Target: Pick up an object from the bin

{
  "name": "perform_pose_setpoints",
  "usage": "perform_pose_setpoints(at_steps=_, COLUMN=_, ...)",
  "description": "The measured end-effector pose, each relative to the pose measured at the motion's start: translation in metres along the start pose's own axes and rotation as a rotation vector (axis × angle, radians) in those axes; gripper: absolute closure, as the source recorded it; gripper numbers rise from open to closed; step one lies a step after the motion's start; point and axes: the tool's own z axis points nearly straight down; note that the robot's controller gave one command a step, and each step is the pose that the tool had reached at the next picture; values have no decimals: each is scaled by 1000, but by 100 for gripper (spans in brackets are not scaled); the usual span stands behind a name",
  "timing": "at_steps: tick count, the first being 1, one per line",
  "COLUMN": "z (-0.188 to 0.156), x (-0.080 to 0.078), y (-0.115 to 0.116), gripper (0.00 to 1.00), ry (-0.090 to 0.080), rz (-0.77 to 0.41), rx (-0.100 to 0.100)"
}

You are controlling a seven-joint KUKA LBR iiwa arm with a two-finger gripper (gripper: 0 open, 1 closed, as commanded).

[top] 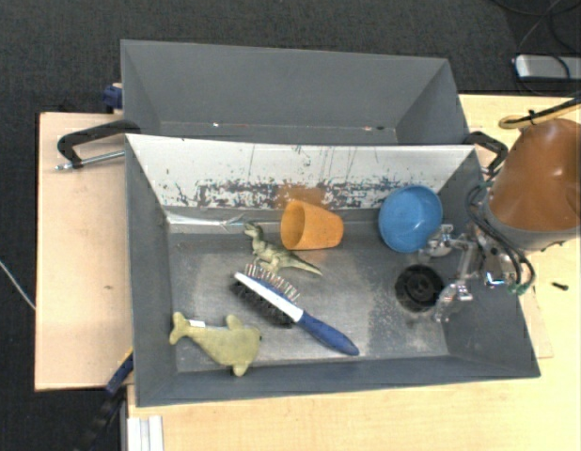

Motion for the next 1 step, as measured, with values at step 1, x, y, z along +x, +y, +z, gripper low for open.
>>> perform_pose_setpoints(at_steps=1, z=-5, x=-16, y=-2, gripper=0, ry=-1, rz=4, rx=0)
